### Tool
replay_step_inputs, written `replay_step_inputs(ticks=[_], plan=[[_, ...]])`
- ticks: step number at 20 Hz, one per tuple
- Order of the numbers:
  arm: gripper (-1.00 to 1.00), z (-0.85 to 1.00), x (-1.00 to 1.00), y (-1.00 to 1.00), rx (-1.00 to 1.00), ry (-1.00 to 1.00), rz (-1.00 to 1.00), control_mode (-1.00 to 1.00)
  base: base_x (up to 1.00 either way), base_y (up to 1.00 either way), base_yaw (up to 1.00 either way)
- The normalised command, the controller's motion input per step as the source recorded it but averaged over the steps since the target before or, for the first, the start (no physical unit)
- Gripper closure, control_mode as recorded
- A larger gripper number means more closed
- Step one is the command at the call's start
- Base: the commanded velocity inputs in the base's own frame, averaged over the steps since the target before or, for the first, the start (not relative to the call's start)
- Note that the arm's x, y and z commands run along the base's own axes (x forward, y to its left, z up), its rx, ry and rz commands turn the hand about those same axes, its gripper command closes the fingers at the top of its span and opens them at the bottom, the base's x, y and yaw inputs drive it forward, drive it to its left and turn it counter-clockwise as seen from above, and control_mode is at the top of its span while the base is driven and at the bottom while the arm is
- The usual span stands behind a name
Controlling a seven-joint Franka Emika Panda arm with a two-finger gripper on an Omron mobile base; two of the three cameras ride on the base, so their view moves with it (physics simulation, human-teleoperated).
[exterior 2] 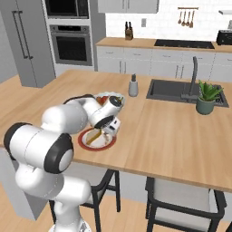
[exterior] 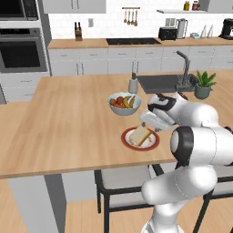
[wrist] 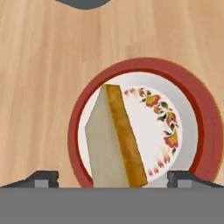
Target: Start the toaster. Once the lever pops up, take the bread to the plate on the dining counter.
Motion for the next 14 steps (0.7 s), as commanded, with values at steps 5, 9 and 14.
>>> replay_step_inputs(ticks=[5,9,14], plan=[[-1.0,0.18,-0.06,-0.39,-0.19,0.0,0.0,-1.0,0.0,0.0,0.0],[-1.0,0.24,-0.09,-0.39,-0.14,-0.01,0.0,-1.0,0.0,0.0,0.0],[-1.0,0.34,-0.74,0.03,-0.05,-0.11,0.0,-1.0,0.0,0.0,0.0]])
